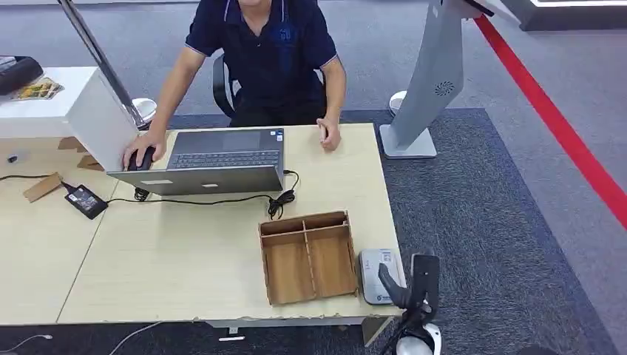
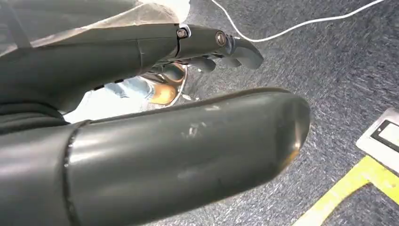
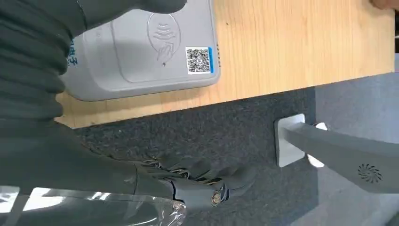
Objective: Pass the card to the sensor for recognition and then transmit it.
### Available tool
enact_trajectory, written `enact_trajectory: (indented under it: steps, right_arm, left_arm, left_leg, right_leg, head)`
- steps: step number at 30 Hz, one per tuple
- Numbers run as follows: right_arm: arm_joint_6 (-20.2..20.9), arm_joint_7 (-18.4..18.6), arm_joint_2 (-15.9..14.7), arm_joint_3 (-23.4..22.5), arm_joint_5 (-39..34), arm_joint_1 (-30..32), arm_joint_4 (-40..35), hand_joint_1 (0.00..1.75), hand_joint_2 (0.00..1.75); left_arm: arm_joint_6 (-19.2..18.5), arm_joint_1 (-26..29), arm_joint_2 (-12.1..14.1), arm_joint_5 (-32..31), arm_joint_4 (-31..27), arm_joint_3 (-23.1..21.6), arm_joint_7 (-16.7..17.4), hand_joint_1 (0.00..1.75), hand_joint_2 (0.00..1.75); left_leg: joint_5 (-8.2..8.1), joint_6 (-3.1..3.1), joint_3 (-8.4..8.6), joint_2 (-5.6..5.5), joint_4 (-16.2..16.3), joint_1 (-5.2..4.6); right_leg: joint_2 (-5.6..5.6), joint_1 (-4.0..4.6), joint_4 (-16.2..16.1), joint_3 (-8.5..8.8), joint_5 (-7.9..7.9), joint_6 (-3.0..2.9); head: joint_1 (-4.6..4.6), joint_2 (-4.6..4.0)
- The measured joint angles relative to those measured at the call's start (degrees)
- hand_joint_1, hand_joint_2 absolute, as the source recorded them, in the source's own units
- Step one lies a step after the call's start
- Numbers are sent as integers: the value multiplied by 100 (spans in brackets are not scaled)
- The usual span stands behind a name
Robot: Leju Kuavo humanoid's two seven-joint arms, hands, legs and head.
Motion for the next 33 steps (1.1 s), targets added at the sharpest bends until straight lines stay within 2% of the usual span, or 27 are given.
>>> enact_trajectory:
  steps: [6, 11, 28, 33]
  right_arm:
    - [0, -125, 55, -15, 597, 3, -31, 0, 175]
    - [0, -184, 155, -24, 759, 9, -166, 0, 175]
    - [0, -107, 289, -13, 763, 82, -483, 0, 175]
    - [0, -114, 286, 9, 266, 87, -496, 0, 175]
  left_arm:
    - [2, 0, -2, 0, 0, 0, 0, 0, 0]
    - [0, 1, -2, 0, 0, 0, 0, 0, 0]
    - [0, 0, 0, 0, 0, 0, 0, 0, 0]
    - [0, 0, 0, -2, 0, 0, 0, 0, 0]
  left_leg:
    - [0, 0, 0, 0, 0, 0]
    - [0, 0, 1, 0, 0, 0]
    - [0, 0, 1, 0, 0, 0]
    - [0, 0, 1, 0, 0, 0]
  right_leg:
    - [0, 0, 0, 0, 0, 0]
    - [0, 0, 0, 0, 0, 0]
    - [0, 0, 0, 0, 0, 0]
    - [0, 0, 0, 0, 0, 0]
  head:
    - [0, 0]
    - [0, 0]
    - [0, 0]
    - [0, 0]
